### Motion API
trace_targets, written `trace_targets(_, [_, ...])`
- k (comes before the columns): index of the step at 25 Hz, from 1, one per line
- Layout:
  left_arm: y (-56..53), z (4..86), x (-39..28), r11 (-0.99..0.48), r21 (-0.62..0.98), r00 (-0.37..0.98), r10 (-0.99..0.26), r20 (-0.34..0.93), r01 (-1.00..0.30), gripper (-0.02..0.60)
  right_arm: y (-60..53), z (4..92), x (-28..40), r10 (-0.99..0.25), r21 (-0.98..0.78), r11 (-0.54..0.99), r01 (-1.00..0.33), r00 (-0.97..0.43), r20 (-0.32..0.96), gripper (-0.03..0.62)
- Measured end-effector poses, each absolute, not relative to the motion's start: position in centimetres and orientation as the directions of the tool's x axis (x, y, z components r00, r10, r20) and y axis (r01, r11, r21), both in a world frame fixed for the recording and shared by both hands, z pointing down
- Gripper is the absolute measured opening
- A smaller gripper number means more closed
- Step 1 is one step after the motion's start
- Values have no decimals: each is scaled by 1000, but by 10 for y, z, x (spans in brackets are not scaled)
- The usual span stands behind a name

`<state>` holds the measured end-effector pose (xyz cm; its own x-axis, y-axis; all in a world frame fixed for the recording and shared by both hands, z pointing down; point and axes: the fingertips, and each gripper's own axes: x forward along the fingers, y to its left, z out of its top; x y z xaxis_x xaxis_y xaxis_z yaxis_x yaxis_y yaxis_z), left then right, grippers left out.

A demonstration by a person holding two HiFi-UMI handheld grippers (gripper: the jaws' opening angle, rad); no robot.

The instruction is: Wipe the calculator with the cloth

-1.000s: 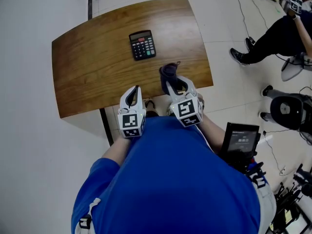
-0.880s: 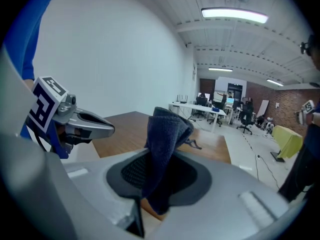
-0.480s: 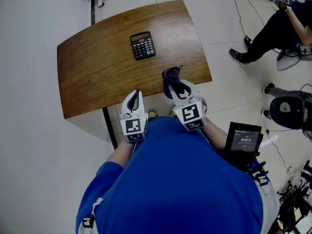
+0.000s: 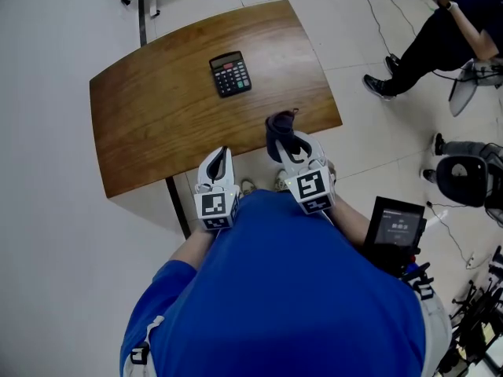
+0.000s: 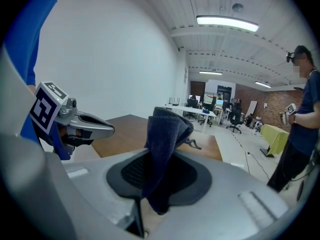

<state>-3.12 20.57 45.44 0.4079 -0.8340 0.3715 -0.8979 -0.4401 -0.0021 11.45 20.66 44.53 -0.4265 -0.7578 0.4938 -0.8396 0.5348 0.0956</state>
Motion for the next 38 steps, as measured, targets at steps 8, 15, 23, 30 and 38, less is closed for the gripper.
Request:
trace_targets(8, [202, 447, -29, -450, 1, 421, -833, 358, -893, 6, 204, 442, 110, -759, 97, 539, -837, -432, 487, 94])
trace_targets(15, [204, 444, -28, -444, 0, 415, -838, 356, -896, 6, 205, 443, 106, -748, 99, 558, -824, -447, 490, 94])
trace_targets(23, [203, 441, -27, -434, 10, 408, -839, 360, -901, 6, 203, 443, 106, -747, 109, 557, -824, -439, 499, 92])
trace_targets(30, [204, 447, -25, -448, 2, 420, -836, 353, -894, 6, 201, 441, 105, -752, 105, 553, -827, -440, 491, 92])
trace_targets(38, [203, 438, -24, -449, 16, 425, -835, 349, -894, 6, 198, 437, 103, -750, 107, 554, -826, -440, 494, 92])
